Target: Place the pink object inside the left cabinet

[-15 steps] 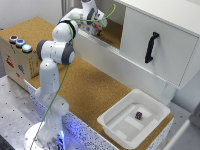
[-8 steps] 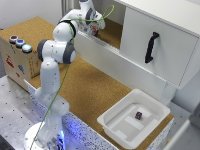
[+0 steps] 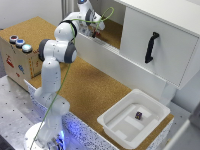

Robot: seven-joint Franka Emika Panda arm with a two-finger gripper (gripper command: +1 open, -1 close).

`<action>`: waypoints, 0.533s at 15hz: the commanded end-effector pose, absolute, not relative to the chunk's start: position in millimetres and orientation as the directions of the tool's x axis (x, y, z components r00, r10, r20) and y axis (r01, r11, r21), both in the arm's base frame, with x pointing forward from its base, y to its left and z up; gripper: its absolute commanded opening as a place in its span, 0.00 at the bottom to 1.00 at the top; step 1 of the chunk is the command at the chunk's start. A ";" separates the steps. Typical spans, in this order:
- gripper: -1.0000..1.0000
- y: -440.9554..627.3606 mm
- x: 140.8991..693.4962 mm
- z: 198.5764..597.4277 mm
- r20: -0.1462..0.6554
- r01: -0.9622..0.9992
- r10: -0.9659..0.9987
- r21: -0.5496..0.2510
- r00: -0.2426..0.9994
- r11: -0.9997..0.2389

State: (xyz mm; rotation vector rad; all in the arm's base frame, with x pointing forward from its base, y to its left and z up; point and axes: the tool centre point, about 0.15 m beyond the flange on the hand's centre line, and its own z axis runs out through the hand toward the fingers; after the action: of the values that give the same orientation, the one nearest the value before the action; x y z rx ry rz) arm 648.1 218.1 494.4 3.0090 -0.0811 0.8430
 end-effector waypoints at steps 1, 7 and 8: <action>1.00 188.6 518.1 506.6 0.598 0.021 -0.047 -0.106 0.800 -0.994; 1.00 194.0 392.1 488.5 0.539 0.059 -0.027 -0.141 0.842 -0.988; 1.00 202.4 372.2 479.4 0.513 0.091 0.002 -0.149 0.858 -0.985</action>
State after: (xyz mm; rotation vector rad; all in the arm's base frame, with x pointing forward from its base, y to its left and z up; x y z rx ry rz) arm 496.1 208.5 508.2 3.1002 -0.0780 0.6760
